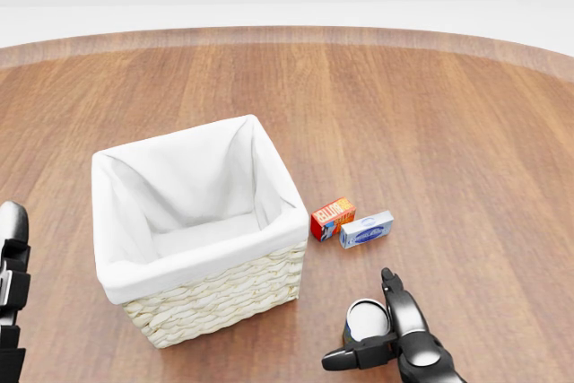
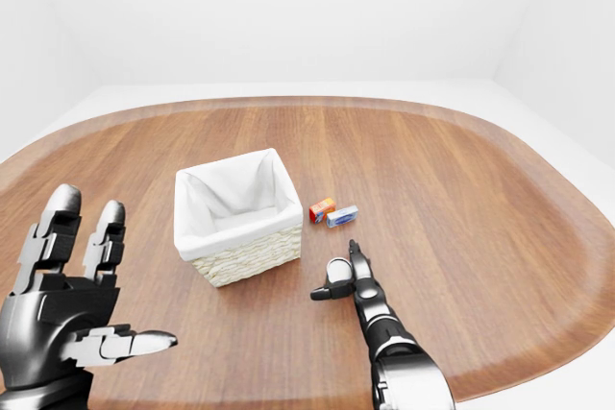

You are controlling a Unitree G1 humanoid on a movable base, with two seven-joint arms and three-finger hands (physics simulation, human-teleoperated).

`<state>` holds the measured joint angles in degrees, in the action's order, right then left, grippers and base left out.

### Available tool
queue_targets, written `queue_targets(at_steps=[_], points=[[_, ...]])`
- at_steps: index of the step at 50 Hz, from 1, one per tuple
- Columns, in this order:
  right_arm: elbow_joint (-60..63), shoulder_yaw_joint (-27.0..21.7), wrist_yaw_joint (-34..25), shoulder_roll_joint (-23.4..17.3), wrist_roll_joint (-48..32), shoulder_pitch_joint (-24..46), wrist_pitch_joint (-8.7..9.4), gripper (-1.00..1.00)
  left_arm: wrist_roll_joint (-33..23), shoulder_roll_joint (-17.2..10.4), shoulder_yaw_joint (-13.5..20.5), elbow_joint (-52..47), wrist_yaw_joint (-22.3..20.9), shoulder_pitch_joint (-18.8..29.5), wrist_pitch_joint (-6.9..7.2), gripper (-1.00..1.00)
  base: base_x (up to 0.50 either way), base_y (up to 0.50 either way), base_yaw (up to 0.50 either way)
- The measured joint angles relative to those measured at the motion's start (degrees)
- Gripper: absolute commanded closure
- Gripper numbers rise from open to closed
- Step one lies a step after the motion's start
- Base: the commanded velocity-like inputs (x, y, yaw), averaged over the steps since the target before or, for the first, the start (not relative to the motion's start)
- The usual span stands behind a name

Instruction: Pick up the alphabet soup and put it in the basket.

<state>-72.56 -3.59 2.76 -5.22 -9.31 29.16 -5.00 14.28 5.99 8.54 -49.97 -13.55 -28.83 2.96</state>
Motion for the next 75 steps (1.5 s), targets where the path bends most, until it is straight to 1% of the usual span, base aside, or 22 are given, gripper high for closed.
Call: queue_targets(at_steps=[2,8,9,10,11,12,21,31,39,44,50,65,75], points=[[-0.2,-0.1,0.2,0.0,-0.3,0.1,-0.01,-0.96,0.1,0.1,0.2,-0.2,-0.2,-0.1,0.10,-1.00,0.00,0.00,0.00],[-0.8,-0.2,0.9,0.1,-1.2,0.4,0.00,-0.98,0.4,0.5,0.6,-0.9,-0.7,-0.4,0.43,-1.00,0.00,0.00,0.00],[-0.9,-0.2,1.0,0.1,-1.3,0.5,0.00,-0.95,0.4,0.6,0.6,-1.0,-0.8,-0.5,0.48,-1.00,0.00,0.00,0.00],[-0.9,-0.2,1.1,0.2,-1.4,0.5,0.00,-0.55,0.5,0.7,0.6,-1.1,-0.8,-0.6,0.51,-1.00,0.00,0.00,0.00],[-1.0,-0.3,1.4,0.1,-1.8,0.5,0.00,-0.55,0.5,0.7,0.6,-1.2,-0.9,-0.7,0.54,-1.00,0.00,0.00,0.00],[-1.1,-0.4,1.7,0.0,-2.1,0.6,0.00,1.00,0.5,0.8,0.6,-1.3,-1.0,-0.7,0.55,-1.00,0.00,0.00,0.00],[-1.4,-0.8,2.8,-0.4,-2.3,1.0,0.00,1.00,1.2,1.3,1.2,-2.5,-1.7,-1.5,1.01,-1.00,0.00,0.00,0.00],[-1.5,-1.5,2.0,-0.8,-5.8,0.9,0.00,1.00,2.1,2.0,2.6,-3.4,-2.6,-1.4,2.02,-1.00,0.00,0.00,0.00],[-1.5,-2.1,2.0,-0.9,-6.6,0.7,0.00,1.00,2.4,2.6,3.4,-3.9,-3.2,-1.1,2.04,-1.00,0.00,0.00,0.00],[-1.6,-2.4,4.4,-1.1,-11.0,0.5,-0.01,1.00,2.5,2.8,3.7,-4.1,-3.4,-0.9,2.04,-1.00,0.00,0.00,0.00],[-1.4,-2.7,5.8,-1.5,-13.2,0.0,-0.01,1.00,2.5,3.0,3.8,-4.1,-3.6,-0.7,2.04,-1.00,0.00,0.00,0.00],[1.8,-1.6,3.4,-2.4,-5.9,-1.8,0.01,1.00,2.2,2.7,4.0,-2.9,-3.4,0.5,2.04,-1.00,0.00,0.00,0.00],[8.5,-0.9,1.2,-2.6,-2.2,-4.6,0.00,1.00,1.7,2.1,3.3,-1.7,-2.8,1.1,2.04,-1.00,0.00,0.00,0.00]])
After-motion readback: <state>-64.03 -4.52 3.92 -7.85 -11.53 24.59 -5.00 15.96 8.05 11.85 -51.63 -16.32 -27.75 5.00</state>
